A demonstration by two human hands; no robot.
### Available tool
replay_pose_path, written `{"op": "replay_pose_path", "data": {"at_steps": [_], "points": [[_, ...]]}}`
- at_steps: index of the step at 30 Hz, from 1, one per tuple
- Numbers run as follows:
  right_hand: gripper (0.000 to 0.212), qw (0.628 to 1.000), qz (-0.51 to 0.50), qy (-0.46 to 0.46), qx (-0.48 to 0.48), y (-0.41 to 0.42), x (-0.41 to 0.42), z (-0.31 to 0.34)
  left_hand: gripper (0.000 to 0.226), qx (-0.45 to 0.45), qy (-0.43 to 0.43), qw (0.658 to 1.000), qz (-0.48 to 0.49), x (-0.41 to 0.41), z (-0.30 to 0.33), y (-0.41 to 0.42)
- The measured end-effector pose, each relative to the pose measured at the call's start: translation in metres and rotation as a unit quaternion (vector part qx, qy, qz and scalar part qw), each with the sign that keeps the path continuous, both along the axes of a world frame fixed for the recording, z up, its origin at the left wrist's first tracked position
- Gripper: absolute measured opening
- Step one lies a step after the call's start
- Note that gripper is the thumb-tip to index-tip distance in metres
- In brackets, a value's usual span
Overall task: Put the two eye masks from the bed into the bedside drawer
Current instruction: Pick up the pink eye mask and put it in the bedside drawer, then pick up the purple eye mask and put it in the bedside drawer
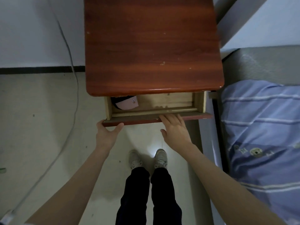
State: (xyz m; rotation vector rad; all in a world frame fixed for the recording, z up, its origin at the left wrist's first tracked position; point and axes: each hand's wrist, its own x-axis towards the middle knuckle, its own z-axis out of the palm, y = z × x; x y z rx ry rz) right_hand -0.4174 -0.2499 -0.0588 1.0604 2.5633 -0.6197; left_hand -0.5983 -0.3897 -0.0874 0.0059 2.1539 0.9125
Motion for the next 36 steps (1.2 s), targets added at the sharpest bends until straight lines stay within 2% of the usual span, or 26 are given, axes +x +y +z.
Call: {"op": "replay_pose_path", "data": {"at_steps": [3, 6, 8, 10, 13, 16, 18, 21, 24, 28, 32, 36], "points": [[0.054, 0.997, -0.027, -0.033, -0.064, -0.009, 0.007, 0.02, 0.064, -0.015, -0.042, 0.998, -0.051, -0.003, 0.016, -0.002], [0.052, 0.989, -0.085, -0.047, -0.116, -0.031, 0.034, 0.049, 0.075, -0.06, -0.052, 0.984, -0.161, 0.007, 0.053, -0.011], [0.054, 0.983, -0.127, -0.034, -0.129, -0.05, 0.061, 0.067, 0.074, -0.089, -0.006, 0.959, -0.267, 0.02, 0.079, -0.02], [0.055, 0.977, -0.181, -0.013, -0.116, -0.072, 0.097, 0.09, 0.068, -0.09, 0.052, 0.918, -0.383, 0.044, 0.109, -0.027], [0.056, 0.957, -0.28, 0.025, -0.071, -0.109, 0.152, 0.127, 0.063, -0.031, 0.096, 0.867, -0.489, 0.084, 0.147, -0.038], [0.058, 0.926, -0.373, 0.056, -0.028, -0.161, 0.214, 0.165, 0.068, 0.021, 0.103, 0.796, -0.596, 0.137, 0.172, -0.056], [0.058, 0.906, -0.418, 0.071, 0.01, -0.197, 0.255, 0.186, 0.067, 0.041, 0.14, 0.758, -0.636, 0.18, 0.188, -0.066], [0.059, 0.871, -0.485, 0.059, 0.051, -0.274, 0.327, 0.215, 0.065, 0.081, 0.2, 0.659, -0.721, 0.263, 0.217, -0.097], [0.059, 0.834, -0.545, 0.051, 0.07, -0.357, 0.392, 0.238, 0.076, 0.127, 0.186, 0.594, -0.772, 0.339, 0.235, -0.138], [0.059, 0.781, -0.616, 0.034, 0.091, -0.47, 0.474, 0.263, 0.084, 0.169, 0.187, 0.478, -0.841, 0.444, 0.248, -0.192], [0.059, 0.702, -0.703, 0.024, 0.113, -0.561, 0.551, 0.278, 0.079, 0.23, 0.188, 0.368, -0.881, 0.554, 0.268, -0.242], [0.065, 0.629, -0.765, 0.028, 0.132, -0.618, 0.616, 0.277, 0.077, 0.267, 0.177, 0.266, -0.909, 0.653, 0.272, -0.283]]}}
